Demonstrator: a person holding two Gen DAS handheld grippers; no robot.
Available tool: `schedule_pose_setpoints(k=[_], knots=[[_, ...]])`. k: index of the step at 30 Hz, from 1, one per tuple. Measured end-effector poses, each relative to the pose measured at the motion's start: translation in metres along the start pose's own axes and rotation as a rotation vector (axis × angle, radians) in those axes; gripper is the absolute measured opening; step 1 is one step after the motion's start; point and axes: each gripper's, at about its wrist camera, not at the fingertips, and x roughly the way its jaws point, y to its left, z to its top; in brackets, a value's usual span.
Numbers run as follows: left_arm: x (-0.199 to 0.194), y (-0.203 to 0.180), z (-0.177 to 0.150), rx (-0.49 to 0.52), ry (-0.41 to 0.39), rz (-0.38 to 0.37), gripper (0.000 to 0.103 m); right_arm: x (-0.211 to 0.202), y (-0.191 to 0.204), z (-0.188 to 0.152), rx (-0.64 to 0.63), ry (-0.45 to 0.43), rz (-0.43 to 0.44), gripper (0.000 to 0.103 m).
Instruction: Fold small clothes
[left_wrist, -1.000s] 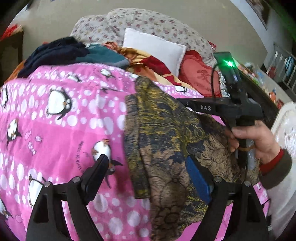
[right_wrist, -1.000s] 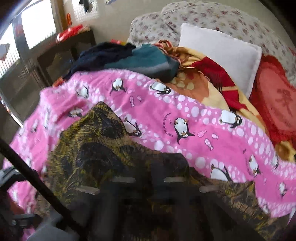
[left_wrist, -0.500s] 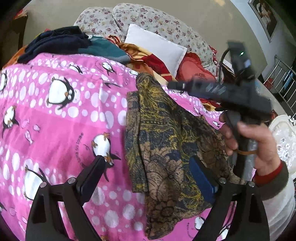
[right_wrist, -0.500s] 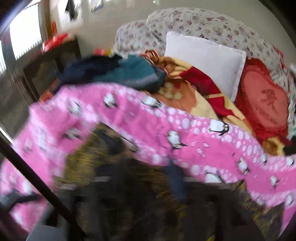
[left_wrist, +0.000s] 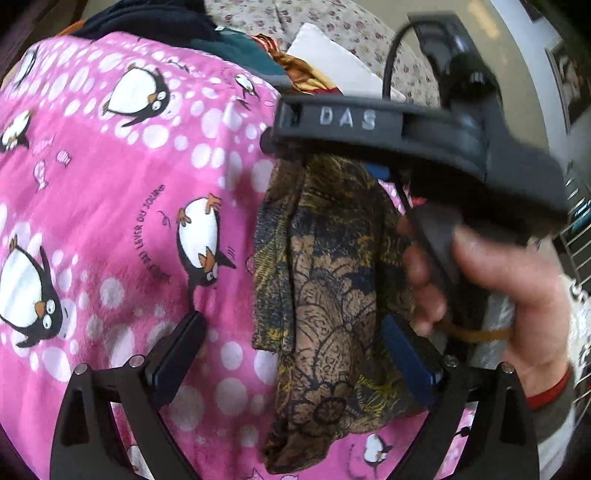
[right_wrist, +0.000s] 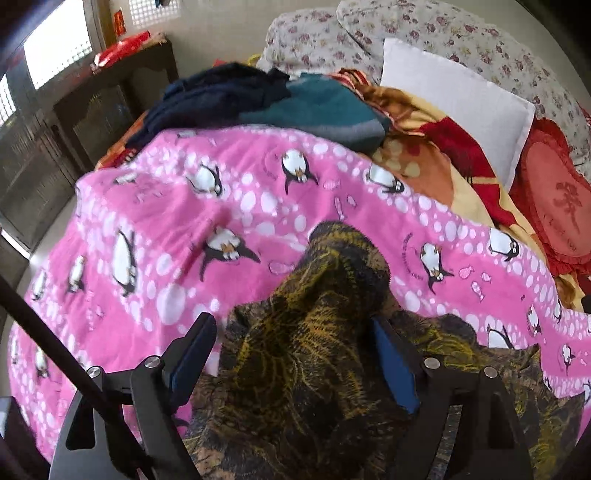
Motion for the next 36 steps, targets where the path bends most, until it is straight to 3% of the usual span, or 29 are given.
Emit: schedule_pose_setpoints(k=[4,12,22,24,28,31,34,36], knots=[[0.004,0.000,-0.002,0.009,0.004,0.020,0.096,-0.003,-0.005,-0.002,0.019,-0.004,0.000,0.087],[0.011,-0.024,-0.018,0.128,-0.015,0.133,0.097,-0.009,-0.007,-0.008,0.006,0.005,-0.039,0.087],[0.017,-0.032,-0.017,0.134,-0.013,0.138,0.099,-0.012,-0.001,-0.009,-0.021,0.004,-0.079,0.085],[0.018,-0.033,-0.015,0.136,-0.013,0.140,0.099,-0.012,0.001,-0.009,-0.037,-0.005,-0.076,0.080],[0.024,-0.038,-0.015,0.158,-0.014,0.149,0.099,-0.015,0.007,-0.014,-0.078,-0.038,-0.052,0.055],[0.025,-0.042,-0.016,0.163,-0.027,0.139,0.098,-0.020,0.005,-0.016,-0.076,-0.053,-0.041,0.042],[0.021,-0.044,-0.016,0.157,-0.040,0.106,0.068,-0.027,-0.004,-0.017,-0.044,-0.065,-0.001,0.030],[0.020,-0.044,-0.014,0.154,-0.019,0.052,0.037,-0.036,-0.011,-0.019,-0.015,-0.081,0.035,0.023]])
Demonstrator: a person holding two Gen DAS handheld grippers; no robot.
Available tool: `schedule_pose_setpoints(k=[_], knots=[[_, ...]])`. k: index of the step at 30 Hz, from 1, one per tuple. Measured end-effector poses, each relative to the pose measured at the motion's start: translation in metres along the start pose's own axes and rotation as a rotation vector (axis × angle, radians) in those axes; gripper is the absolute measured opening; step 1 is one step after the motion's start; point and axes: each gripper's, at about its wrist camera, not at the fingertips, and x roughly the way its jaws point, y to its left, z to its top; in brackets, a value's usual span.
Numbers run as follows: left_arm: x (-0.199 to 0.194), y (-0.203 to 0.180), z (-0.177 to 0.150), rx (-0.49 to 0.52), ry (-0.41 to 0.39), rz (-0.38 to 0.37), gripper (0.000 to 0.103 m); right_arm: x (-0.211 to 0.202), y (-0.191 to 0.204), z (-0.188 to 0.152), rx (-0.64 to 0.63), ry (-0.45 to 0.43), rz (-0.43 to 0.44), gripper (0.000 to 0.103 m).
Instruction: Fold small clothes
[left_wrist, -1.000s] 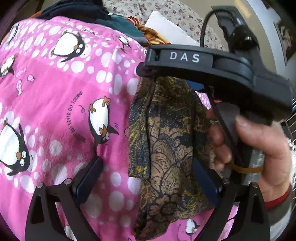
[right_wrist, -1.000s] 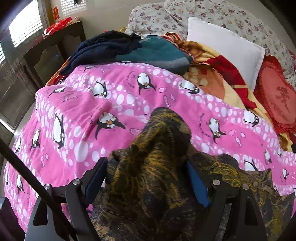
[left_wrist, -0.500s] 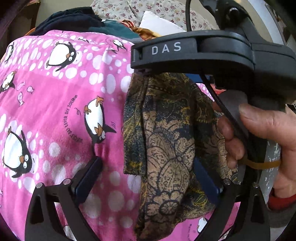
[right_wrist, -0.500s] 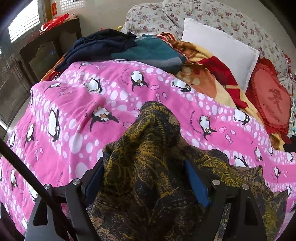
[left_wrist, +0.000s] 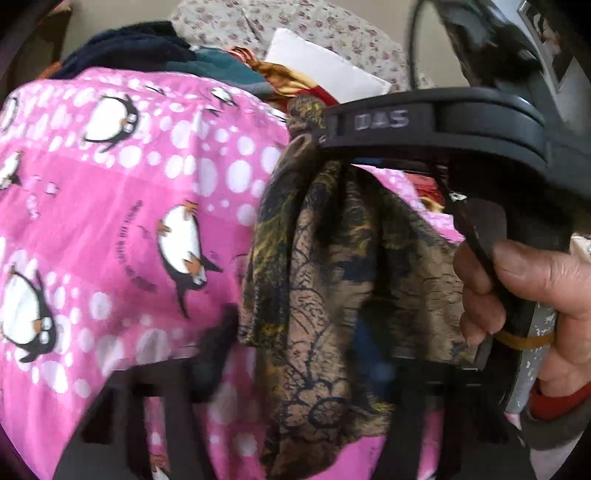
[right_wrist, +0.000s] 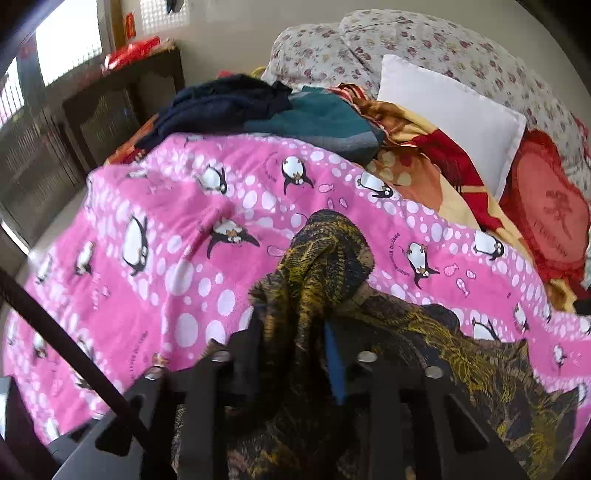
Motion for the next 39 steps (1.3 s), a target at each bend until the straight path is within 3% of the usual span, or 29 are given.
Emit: schedule_pose_setpoints(k=[3,6,10,17,24,31,34,35,36,37,39], knots=[[-0.001,-0.011,-0.001,0.034,0.014,-0.068,0.022,-0.016,-0.011,-0.002,0.033,-0.025,0.039,0.020],[-0.011,-0.030,-0.005,0.078,-0.005,-0.148,0.021,-0.036,-0.023,-0.006,0.048,-0.058,0.057,0.018],[-0.026,-0.067,-0.011,0.158,-0.039,-0.180,0.021,-0.076,-0.051,-0.016,0.075,-0.115,0.071,0.017],[-0.019,-0.161,-0.013,0.296,0.003,-0.233,0.021,-0.142,-0.122,-0.049,0.128,-0.182,0.026,0.016],[0.020,-0.276,-0.027,0.446,0.075,-0.257,0.021,-0.191,-0.212,-0.098,0.235,-0.227,-0.046,0.016],[0.095,-0.343,-0.039,0.437,0.184,-0.262,0.021,-0.177,-0.290,-0.144,0.337,-0.185,-0.146,0.016],[0.125,-0.351,-0.042,0.413,0.262,-0.292,0.037,-0.144,-0.316,-0.160,0.388,-0.111,-0.155,0.016],[0.128,-0.352,-0.041,0.397,0.281,-0.307,0.047,-0.137,-0.321,-0.166,0.407,-0.104,-0.145,0.017],[0.127,-0.350,-0.038,0.385,0.291,-0.321,0.050,-0.137,-0.324,-0.170,0.429,-0.121,-0.141,0.020],[0.124,-0.349,-0.037,0.389,0.290,-0.324,0.055,-0.141,-0.328,-0.175,0.456,-0.143,-0.124,0.027],[0.104,-0.343,-0.032,0.417,0.256,-0.334,0.081,-0.158,-0.334,-0.184,0.511,-0.178,-0.091,0.042]])
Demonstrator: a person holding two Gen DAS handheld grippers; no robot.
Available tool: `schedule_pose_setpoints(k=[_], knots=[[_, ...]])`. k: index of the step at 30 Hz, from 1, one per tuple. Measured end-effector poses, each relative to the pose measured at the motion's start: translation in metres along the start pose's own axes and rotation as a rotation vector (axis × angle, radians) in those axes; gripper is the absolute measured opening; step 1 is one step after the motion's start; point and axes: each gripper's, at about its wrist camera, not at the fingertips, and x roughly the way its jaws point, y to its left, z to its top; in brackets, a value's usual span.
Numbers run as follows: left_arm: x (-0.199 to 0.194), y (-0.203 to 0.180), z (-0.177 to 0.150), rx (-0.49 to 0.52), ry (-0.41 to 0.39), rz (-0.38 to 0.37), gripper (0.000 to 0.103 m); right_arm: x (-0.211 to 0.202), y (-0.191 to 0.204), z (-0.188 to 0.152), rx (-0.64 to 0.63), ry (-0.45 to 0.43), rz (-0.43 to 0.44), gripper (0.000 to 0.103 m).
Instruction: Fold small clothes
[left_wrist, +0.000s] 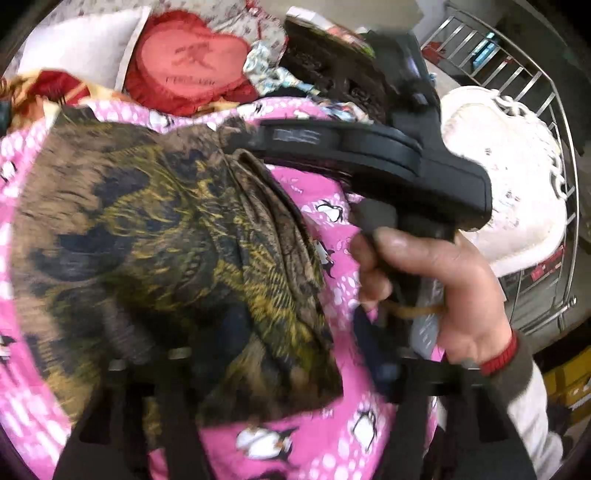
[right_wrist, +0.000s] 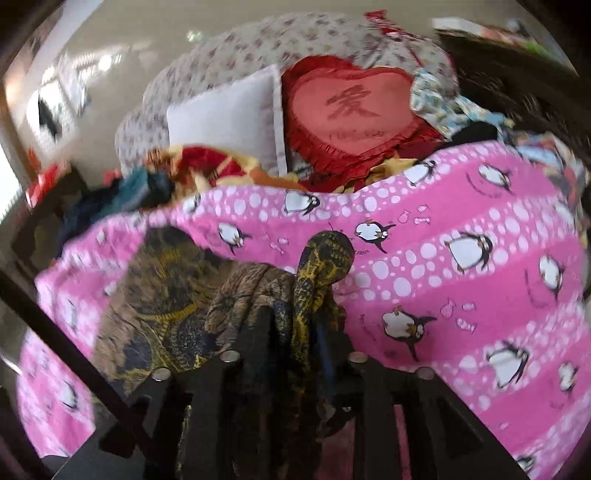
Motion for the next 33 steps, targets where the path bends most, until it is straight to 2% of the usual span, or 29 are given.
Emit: schedule_pose_setpoints(k=[3,5,8,10,14,15,16,17,18,20,23,26,28,30,31,33], knots=[[-0.039,0.008,-0.009,0.031,-0.068,0.035,0.087,-0.033,-0.004,-0.011,0.004,-0.026,0.026,0.051],[-0.062,0.017,-0.026,0.034,-0.107,0.076,0.088,-0.054,-0.004,-0.024,-0.006,-0.027,0.040,0.066],[-0.084,0.043,-0.042,0.009,-0.165,0.212,0.090,-0.074,0.004,-0.053,-0.025,-0.013,0.078,0.075],[-0.079,0.064,-0.053,-0.034,-0.145,0.270,0.090,-0.075,0.013,-0.074,-0.047,0.022,0.071,0.075],[-0.065,0.083,-0.071,-0.102,-0.080,0.301,0.090,-0.059,0.024,-0.112,-0.036,0.105,0.084,0.075],[-0.060,0.084,-0.073,-0.105,-0.076,0.309,0.090,-0.054,0.025,-0.118,-0.033,0.113,0.092,0.074],[-0.060,0.085,-0.081,-0.105,-0.071,0.314,0.090,-0.050,0.028,-0.123,-0.040,0.114,0.099,0.061],[-0.056,0.084,-0.081,-0.103,-0.060,0.316,0.090,-0.047,0.031,-0.126,-0.064,0.116,0.094,0.030],[-0.052,0.082,-0.081,-0.098,-0.049,0.310,0.090,-0.047,0.036,-0.129,-0.105,0.113,0.064,0.023],[-0.052,0.076,-0.085,-0.083,-0.044,0.298,0.090,-0.056,0.042,-0.130,-0.149,0.068,0.036,0.015],[-0.053,0.071,-0.096,-0.056,-0.052,0.311,0.090,-0.072,0.033,-0.131,-0.129,0.015,0.042,0.015],[-0.038,0.082,-0.102,-0.082,-0.003,0.350,0.090,-0.051,0.014,-0.140,-0.105,0.071,-0.058,0.015],[-0.034,0.086,-0.107,-0.096,0.021,0.351,0.090,-0.043,0.004,-0.145,-0.061,0.097,-0.031,0.015],[-0.040,0.083,-0.110,-0.080,0.005,0.346,0.090,-0.051,-0.002,-0.147,-0.012,0.068,0.003,0.015],[-0.044,0.080,-0.110,-0.068,-0.011,0.350,0.090,-0.057,-0.002,-0.147,-0.011,0.055,0.003,0.017],[-0.050,0.076,-0.109,-0.055,-0.048,0.351,0.090,-0.069,0.000,-0.143,0.001,0.021,-0.026,0.030]])
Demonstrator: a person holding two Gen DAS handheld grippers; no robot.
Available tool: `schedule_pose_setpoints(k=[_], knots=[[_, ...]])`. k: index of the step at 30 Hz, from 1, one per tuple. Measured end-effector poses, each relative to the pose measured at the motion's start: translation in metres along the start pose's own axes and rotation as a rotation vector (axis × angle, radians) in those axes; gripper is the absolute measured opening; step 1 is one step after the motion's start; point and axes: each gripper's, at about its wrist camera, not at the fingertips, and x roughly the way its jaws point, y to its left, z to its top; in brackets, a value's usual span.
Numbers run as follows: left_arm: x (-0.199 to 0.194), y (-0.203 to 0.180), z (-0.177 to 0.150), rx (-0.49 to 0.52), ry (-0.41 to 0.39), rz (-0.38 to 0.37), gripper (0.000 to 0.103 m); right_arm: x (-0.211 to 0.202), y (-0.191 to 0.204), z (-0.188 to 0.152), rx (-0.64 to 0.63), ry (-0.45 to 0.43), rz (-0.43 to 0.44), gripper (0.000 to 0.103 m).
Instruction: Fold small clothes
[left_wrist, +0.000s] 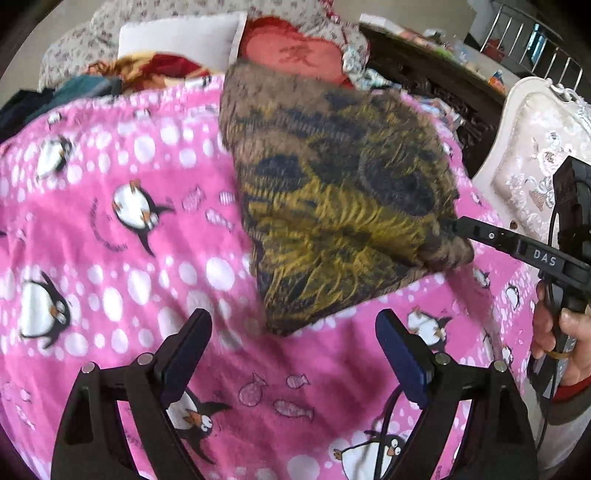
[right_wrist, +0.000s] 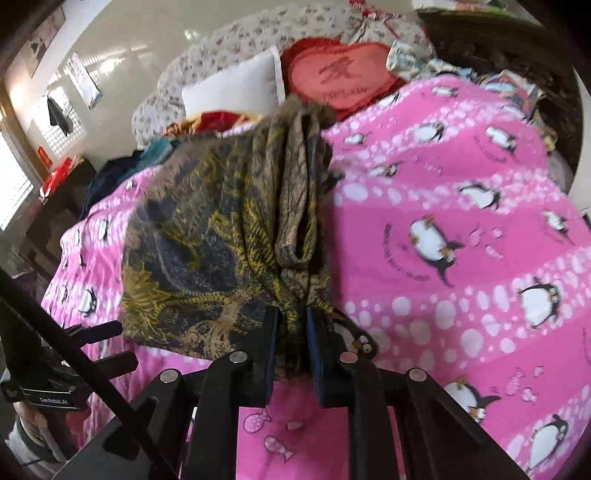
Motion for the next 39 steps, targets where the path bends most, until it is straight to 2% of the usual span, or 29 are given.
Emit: schedule_pose_setpoints(k=[3,5,6,10,11,14,16,19,21,22,24,25,26,28,32,34,36,37,39], knots=[[-0.002,0.001,0.008,-0.033,-0.031,-0.028,0.090,-0.017,0.005,0.010,0.009,-0.070,0.022,0.050],[0.003,0.003,0.014,-0.070,-0.020,-0.039,0.090,-0.020,0.011,0.022,0.017,-0.112,0.028,0.069],[0.008,0.004,0.016,-0.089,-0.014,-0.041,0.090,-0.017,0.016,0.031,0.015,-0.126,0.029,0.069],[0.019,0.007,0.022,-0.126,-0.006,-0.011,0.090,0.009,0.027,0.061,0.003,-0.134,-0.027,0.069],[0.021,0.009,0.023,-0.132,-0.002,-0.013,0.090,0.014,0.028,0.067,-0.001,-0.140,-0.033,0.064],[0.024,0.011,0.025,-0.129,-0.005,-0.010,0.090,0.013,0.032,0.082,-0.019,-0.187,-0.063,0.062],[0.027,0.011,0.026,-0.121,-0.006,-0.008,0.090,0.010,0.037,0.088,-0.040,-0.227,-0.054,0.062],[0.037,0.011,0.026,-0.119,0.009,-0.024,0.090,0.028,0.050,0.100,-0.112,-0.182,-0.061,0.062],[0.038,0.009,0.025,-0.109,0.002,-0.018,0.090,0.055,0.053,0.107,-0.145,-0.102,-0.114,0.060],[0.038,0.007,0.024,-0.101,0.001,-0.018,0.090,0.066,0.051,0.110,-0.147,-0.076,-0.152,0.042],[0.037,0.008,0.024,-0.096,0.001,-0.027,0.090,0.071,0.047,0.113,-0.147,-0.074,-0.136,0.027],[0.037,0.009,0.023,-0.098,0.001,-0.033,0.090,0.067,0.046,0.115,-0.151,-0.083,-0.133,0.014],[0.037,0.010,0.024,-0.100,0.000,-0.036,0.091,0.061,0.045,0.116,-0.151,-0.102,-0.124,0.009],[0.040,0.010,0.023,-0.100,-0.007,-0.045,0.095,0.054,0.040,0.119,-0.133,-0.138,-0.101,0.009],[0.038,0.007,0.020,-0.074,-0.019,-0.041,0.096,0.081,0.033,0.113,-0.156,-0.098,-0.184,0.009],[0.036,0.010,0.019,-0.081,-0.014,-0.057,0.096,0.077,0.028,0.115,-0.107,-0.112,-0.153,0.010],[0.028,0.014,0.020,-0.097,-0.015,-0.076,0.096,0.064,0.016,0.115,-0.026,-0.119,-0.106,0.019],[0.025,0.016,0.021,-0.106,-0.023,-0.078,0.096,0.057,0.012,0.113,-0.013,-0.123,-0.102,0.030],[0.013,0.023,0.025,-0.128,-0.053,-0.069,0.096,0.040,0.008,0.105,-0.012,-0.121,-0.083,0.043]])
